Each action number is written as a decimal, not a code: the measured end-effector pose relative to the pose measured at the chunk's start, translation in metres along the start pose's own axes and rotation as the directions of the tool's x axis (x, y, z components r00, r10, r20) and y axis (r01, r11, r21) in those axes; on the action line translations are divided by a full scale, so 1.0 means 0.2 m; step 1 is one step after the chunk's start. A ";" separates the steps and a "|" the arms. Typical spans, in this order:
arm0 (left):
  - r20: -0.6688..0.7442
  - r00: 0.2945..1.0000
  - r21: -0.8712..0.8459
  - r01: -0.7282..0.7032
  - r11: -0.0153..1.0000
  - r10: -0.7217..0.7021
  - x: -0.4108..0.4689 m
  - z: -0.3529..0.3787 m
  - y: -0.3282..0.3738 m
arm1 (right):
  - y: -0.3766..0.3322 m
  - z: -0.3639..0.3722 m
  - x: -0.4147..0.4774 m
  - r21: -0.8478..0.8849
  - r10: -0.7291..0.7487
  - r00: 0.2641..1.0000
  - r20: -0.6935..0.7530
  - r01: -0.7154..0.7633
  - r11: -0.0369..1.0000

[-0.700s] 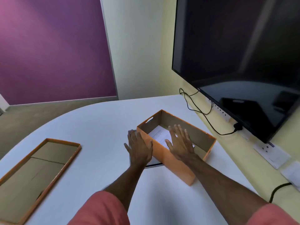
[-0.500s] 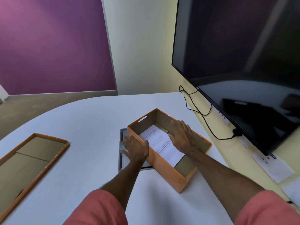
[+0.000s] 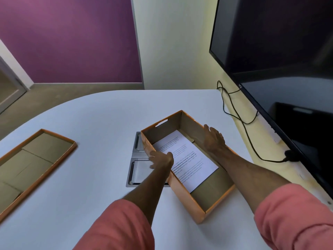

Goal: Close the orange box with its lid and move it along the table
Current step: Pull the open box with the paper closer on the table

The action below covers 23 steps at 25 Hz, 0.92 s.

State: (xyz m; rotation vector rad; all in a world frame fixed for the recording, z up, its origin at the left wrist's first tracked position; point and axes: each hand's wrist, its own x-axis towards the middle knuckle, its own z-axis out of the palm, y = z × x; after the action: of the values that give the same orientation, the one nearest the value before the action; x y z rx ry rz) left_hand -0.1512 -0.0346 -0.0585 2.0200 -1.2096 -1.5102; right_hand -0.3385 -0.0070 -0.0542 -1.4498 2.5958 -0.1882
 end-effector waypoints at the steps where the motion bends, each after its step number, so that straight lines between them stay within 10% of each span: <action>1: 0.019 1.000 -0.017 -0.003 1.000 0.003 0.01 0.02 -0.01 | 0.02 0.01 0.02 0.014 0.003 0.999 0.034 -0.004 1.000; 23: 0.101 0.922 -0.026 -0.373 0.927 0.374 0.04 -0.51 -0.10 | -0.21 -0.13 -0.24 0.305 0.075 0.995 0.063 -0.091 0.948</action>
State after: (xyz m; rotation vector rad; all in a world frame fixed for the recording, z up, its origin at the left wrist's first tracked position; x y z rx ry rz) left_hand -0.0493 -0.0508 -0.0397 1.6015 -1.5272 -1.4361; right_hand -0.2831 0.0129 -0.0163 -1.2173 2.4451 -0.5140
